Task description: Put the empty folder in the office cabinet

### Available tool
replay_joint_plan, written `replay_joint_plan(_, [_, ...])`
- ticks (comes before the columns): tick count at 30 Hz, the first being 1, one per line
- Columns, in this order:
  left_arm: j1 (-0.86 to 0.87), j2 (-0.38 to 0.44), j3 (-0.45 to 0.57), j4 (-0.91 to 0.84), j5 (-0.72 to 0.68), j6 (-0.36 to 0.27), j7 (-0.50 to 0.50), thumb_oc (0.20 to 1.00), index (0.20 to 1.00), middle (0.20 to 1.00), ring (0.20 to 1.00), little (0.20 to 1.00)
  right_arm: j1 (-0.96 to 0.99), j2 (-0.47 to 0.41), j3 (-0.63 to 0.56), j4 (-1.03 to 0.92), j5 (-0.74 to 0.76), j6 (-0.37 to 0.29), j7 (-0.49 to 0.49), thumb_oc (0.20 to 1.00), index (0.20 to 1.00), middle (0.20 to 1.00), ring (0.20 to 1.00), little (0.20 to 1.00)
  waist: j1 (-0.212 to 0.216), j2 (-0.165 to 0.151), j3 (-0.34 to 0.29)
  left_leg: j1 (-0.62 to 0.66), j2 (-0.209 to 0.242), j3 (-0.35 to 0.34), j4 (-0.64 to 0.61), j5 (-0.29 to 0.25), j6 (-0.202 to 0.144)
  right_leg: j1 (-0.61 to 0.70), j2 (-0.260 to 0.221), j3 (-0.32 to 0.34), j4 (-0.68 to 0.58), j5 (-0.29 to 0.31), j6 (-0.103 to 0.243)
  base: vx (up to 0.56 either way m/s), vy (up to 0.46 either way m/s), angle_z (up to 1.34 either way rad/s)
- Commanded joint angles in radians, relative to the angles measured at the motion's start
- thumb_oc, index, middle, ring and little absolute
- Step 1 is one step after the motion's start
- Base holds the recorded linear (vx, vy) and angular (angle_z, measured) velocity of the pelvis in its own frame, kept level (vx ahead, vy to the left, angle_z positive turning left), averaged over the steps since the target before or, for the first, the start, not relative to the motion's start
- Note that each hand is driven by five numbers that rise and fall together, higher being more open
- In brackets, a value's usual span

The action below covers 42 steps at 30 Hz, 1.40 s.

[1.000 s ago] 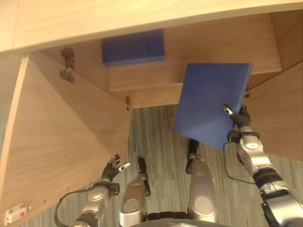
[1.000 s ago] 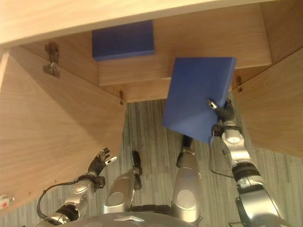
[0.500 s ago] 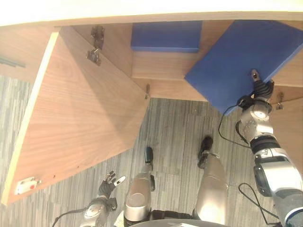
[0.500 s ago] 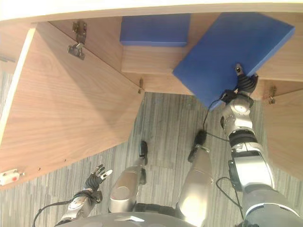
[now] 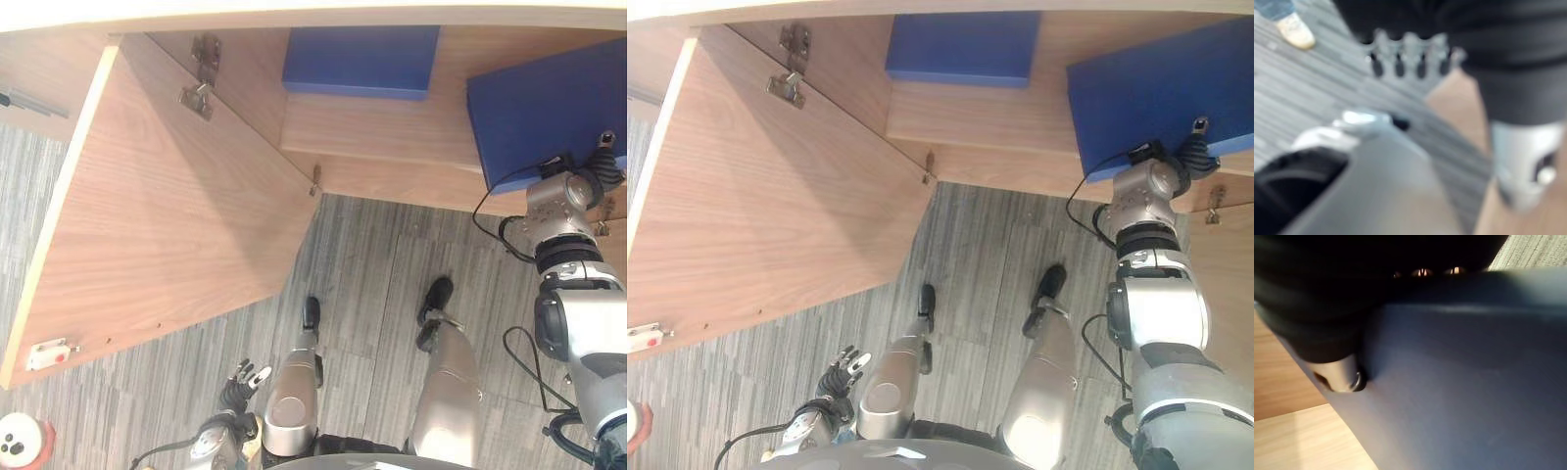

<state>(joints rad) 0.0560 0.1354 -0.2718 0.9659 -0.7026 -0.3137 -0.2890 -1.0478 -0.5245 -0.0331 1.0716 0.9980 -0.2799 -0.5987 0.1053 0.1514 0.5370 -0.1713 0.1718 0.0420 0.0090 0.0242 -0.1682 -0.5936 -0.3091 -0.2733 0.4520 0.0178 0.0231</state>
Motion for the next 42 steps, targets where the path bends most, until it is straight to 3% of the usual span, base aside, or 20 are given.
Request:
replay_joint_plan(1, [0.030,0.059,-0.057,-0.020,-0.027,-0.002,0.019,1.000,1.000,1.000,1.000,1.000,-0.091,-0.067,0.032,0.005,0.054,-0.078,-0.014,0.200,0.200,0.200,0.200,0.200,0.036,-0.012,-0.017,0.089,0.027,0.004,0.093,-0.161,0.071,-0.078,-0.031,0.085,0.037,0.012,0.099,0.00,0.000,0.00])
replay_joint_plan(6, [0.036,0.062,-0.053,-0.030,-0.047,0.009,0.016,1.000,1.000,1.000,1.000,1.000,-0.134,-0.084,0.046,0.011,0.114,-0.104,0.039,0.200,0.200,0.200,0.200,0.200,0.041,-0.008,-0.017,0.061,0.036,0.002,0.105,-0.147,0.064,-0.088,-0.025,0.084,0.046,-0.002,0.091,0.01,-0.013,0.00])
replay_joint_plan(14, [0.045,0.081,-0.042,-0.049,-0.064,0.016,-0.014,1.000,1.000,1.000,1.000,1.000,-0.176,-0.153,0.088,0.051,0.085,0.012,0.018,0.200,0.200,0.200,0.200,0.200,0.041,-0.009,-0.017,-0.026,0.057,0.004,0.135,-0.075,0.049,-0.089,0.003,0.069,0.026,-0.029,0.065,0.00,-0.038,0.00])
replay_joint_plan(15, [0.048,0.081,-0.044,-0.048,-0.067,0.014,-0.013,1.000,1.000,1.000,1.000,1.000,-0.174,-0.158,0.091,0.056,0.082,0.020,0.016,0.200,0.200,0.200,0.200,0.200,0.040,-0.006,-0.017,-0.020,0.059,-0.002,0.139,-0.086,0.046,-0.080,0.005,0.076,0.033,-0.053,0.076,0.06,-0.005,-0.06])
replay_joint_plan(20, [0.073,0.087,-0.039,-0.050,-0.087,0.006,-0.023,1.000,1.000,1.000,1.000,1.000,-0.182,-0.195,0.107,0.077,0.084,0.060,0.011,0.200,0.200,0.200,0.200,0.200,0.039,0.005,-0.017,-0.069,0.067,0.003,0.181,-0.072,0.043,-0.093,-0.003,0.074,0.046,-0.069,0.069,0.05,-0.032,-0.11])
replay_joint_plan(30, [0.087,0.099,-0.023,-0.036,-0.150,0.003,-0.053,1.000,1.000,1.000,1.000,1.000,-0.305,-0.252,0.188,0.145,0.110,-0.006,-0.091,0.200,0.200,0.200,0.200,0.200,0.049,0.037,-0.017,-0.216,0.075,-0.016,0.293,-0.019,0.032,-0.188,-0.004,0.088,0.202,-0.178,0.011,0.08,-0.093,-0.01])
replay_joint_plan(35, [0.108,0.090,0.002,-0.002,-0.175,0.003,-0.087,1.000,1.000,1.000,1.000,1.000,-0.367,-0.274,0.227,0.166,0.154,-0.022,-0.089,0.200,0.200,0.200,0.200,0.200,0.052,0.055,-0.017,-0.313,0.084,-0.024,0.370,-0.004,0.027,-0.249,-0.014,0.106,0.301,-0.245,-0.024,0.12,-0.100,0.02])
replay_joint_plan(42, [0.124,0.097,0.029,0.016,-0.216,0.007,-0.127,1.000,1.000,1.000,1.000,1.000,-0.433,-0.301,0.248,0.181,0.221,-0.065,-0.062,0.200,0.200,0.200,0.200,0.200,0.046,0.063,-0.017,-0.421,0.087,-0.045,0.466,0.005,0.030,-0.327,0.016,0.141,0.452,-0.336,-0.074,0.11,-0.113,0.08])
